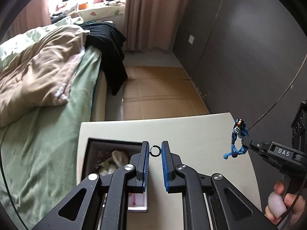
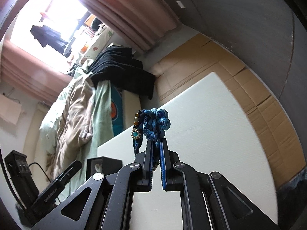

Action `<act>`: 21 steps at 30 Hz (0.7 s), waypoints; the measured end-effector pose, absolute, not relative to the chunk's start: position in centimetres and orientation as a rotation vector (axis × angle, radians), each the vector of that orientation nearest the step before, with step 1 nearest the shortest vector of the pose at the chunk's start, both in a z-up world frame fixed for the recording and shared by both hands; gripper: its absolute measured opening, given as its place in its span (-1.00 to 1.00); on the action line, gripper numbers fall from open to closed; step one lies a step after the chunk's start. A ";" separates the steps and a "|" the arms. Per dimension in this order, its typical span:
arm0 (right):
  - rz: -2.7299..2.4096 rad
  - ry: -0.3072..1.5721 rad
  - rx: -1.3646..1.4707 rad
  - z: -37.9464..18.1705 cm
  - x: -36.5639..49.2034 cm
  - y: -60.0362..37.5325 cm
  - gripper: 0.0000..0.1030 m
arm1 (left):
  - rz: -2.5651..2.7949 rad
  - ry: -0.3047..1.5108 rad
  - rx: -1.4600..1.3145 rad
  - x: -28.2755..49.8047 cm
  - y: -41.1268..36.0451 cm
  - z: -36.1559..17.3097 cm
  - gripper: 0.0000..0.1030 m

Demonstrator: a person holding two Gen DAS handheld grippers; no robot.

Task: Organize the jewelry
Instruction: 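Drop the ring into the box with the left gripper while the right lowers the blue bracelet in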

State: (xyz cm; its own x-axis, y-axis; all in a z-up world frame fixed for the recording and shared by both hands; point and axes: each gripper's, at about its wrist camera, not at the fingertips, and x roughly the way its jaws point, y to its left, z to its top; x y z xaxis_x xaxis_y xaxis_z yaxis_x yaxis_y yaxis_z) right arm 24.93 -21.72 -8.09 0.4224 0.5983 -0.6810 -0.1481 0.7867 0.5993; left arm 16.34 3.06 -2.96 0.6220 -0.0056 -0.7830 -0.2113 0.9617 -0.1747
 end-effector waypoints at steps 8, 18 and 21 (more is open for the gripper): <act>0.543 1.011 0.447 -7.6 24.1 -17.9 -0.84 | 0.139 0.864 -0.371 14.0 6.7 -5.0 -0.74; 0.559 1.032 0.404 -8.8 23.6 -14.4 -0.84 | 0.100 0.956 -0.595 14.0 11.2 -8.5 -0.49; 0.583 1.021 0.426 -8.7 23.3 -13.8 -0.84 | 0.109 0.945 -0.621 13.6 11.6 -8.5 0.27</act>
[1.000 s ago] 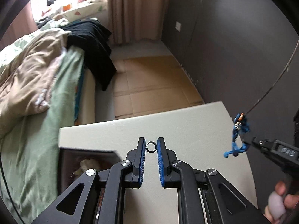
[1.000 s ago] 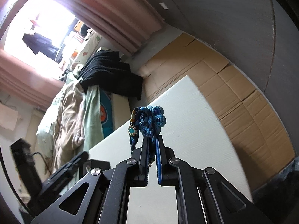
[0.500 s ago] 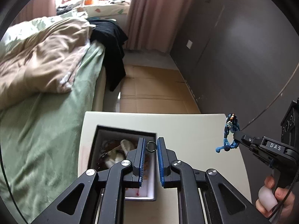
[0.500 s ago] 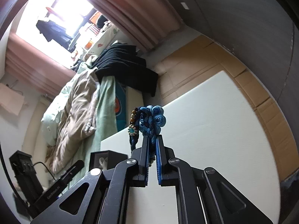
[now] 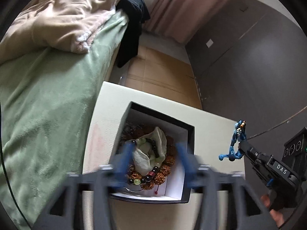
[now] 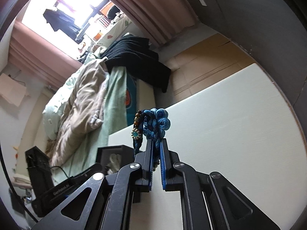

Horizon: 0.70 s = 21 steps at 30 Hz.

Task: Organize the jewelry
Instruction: 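Drop the ring into the box with the left gripper while the right lowers the blue bracelet in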

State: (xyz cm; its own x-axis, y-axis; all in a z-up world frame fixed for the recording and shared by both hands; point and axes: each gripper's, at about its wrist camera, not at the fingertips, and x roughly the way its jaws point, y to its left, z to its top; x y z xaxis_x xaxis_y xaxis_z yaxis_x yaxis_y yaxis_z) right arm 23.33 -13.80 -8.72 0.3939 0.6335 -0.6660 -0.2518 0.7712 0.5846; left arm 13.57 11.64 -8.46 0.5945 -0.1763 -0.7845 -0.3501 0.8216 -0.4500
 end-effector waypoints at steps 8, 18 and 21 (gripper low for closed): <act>0.687 0.987 0.496 -7.9 22.4 -11.8 -0.84 | 0.149 0.836 -0.647 11.3 13.5 -5.7 0.36; 0.863 1.016 0.553 -8.4 21.2 -6.9 -0.80 | 0.218 0.732 -0.641 8.8 16.2 -3.6 0.36; 0.892 1.042 0.539 -8.9 21.0 -5.3 -0.44 | 0.215 0.713 -0.650 8.4 16.5 -3.4 0.36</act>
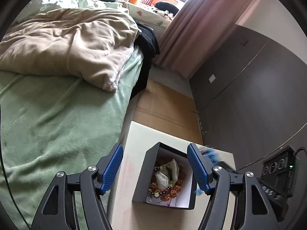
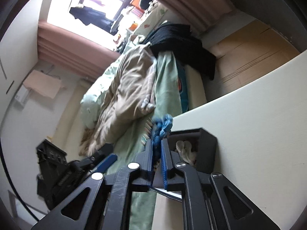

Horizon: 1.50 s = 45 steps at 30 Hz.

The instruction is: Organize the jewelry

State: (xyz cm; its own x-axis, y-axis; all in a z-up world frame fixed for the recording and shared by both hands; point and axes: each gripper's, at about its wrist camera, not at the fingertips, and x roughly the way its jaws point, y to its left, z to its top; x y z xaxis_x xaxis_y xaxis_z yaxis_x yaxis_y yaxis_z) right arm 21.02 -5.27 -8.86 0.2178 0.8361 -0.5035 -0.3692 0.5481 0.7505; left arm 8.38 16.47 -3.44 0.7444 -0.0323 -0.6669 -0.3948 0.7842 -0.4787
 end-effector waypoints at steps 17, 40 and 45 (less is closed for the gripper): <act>0.748 0.981 0.510 -6.6 20.1 -11.2 0.61 | 0.210 0.698 -0.569 7.6 14.4 -2.4 0.36; 0.543 0.918 0.190 -3.5 14.8 -17.3 1.00 | 0.179 0.695 -0.266 4.5 5.9 -0.4 0.89; 0.553 0.889 0.123 -3.1 13.4 -18.2 1.00 | 0.162 0.669 -0.215 3.3 4.4 0.0 0.89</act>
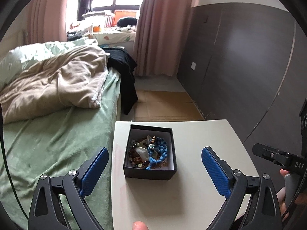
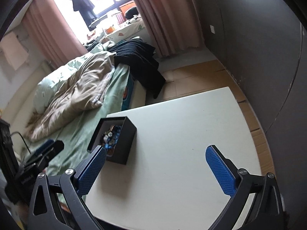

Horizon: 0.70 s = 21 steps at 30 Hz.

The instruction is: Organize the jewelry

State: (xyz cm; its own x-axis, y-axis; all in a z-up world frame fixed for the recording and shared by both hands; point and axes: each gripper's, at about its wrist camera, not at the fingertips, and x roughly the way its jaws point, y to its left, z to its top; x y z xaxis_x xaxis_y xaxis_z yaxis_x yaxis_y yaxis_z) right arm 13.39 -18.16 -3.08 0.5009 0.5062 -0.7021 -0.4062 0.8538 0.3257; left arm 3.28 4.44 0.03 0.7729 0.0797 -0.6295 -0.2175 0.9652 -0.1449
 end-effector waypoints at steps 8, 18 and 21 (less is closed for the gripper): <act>0.530 0.847 0.074 -2.4 11.8 -20.1 1.00 | 0.136 0.638 -0.175 1.6 3.3 0.2 0.89; 0.518 0.810 0.092 -1.7 11.0 -20.8 1.00 | 0.119 0.616 -0.168 1.5 3.1 0.6 0.89; 0.523 0.803 0.072 -1.6 11.0 -20.5 1.00 | 0.114 0.618 -0.154 1.6 2.9 0.5 0.89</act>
